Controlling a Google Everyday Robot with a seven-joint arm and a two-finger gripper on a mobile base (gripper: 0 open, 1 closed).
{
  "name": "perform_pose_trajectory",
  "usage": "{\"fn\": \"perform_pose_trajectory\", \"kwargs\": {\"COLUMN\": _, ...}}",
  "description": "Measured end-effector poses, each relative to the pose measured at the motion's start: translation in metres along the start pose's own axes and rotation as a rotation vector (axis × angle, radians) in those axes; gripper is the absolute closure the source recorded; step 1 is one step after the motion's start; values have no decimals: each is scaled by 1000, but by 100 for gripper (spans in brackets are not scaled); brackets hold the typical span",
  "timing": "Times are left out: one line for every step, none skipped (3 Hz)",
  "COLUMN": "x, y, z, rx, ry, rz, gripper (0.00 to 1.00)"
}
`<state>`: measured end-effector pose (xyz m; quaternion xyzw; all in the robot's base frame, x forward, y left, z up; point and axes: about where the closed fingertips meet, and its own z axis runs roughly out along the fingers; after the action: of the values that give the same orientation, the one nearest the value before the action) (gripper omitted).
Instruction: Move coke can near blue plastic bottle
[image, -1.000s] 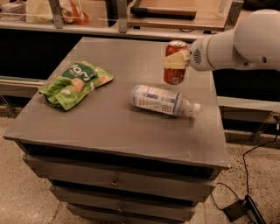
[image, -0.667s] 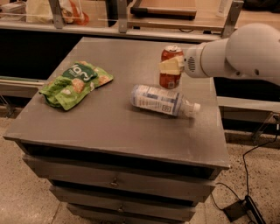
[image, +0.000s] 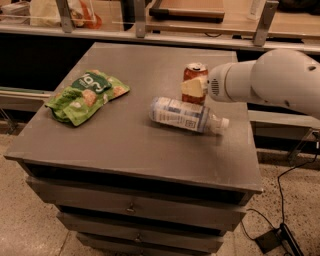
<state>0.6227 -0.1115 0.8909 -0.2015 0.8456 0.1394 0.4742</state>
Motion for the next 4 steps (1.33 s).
{"fn": "perform_pose_trajectory", "kwargs": {"x": 3, "y": 1, "z": -3, "rx": 3, "ry": -4, "rz": 1, "gripper": 53}}
{"fn": "perform_pose_trajectory", "kwargs": {"x": 6, "y": 1, "z": -6, "rx": 8, "ry": -8, "rz": -3, "gripper": 30}}
{"fn": "perform_pose_trajectory", "kwargs": {"x": 8, "y": 2, "z": -9, "rx": 3, "ry": -8, "rz": -4, "gripper": 1}}
{"fn": "perform_pose_trajectory", "kwargs": {"x": 10, "y": 4, "z": -11, "rx": -3, "ry": -8, "rz": -4, "gripper": 0}}
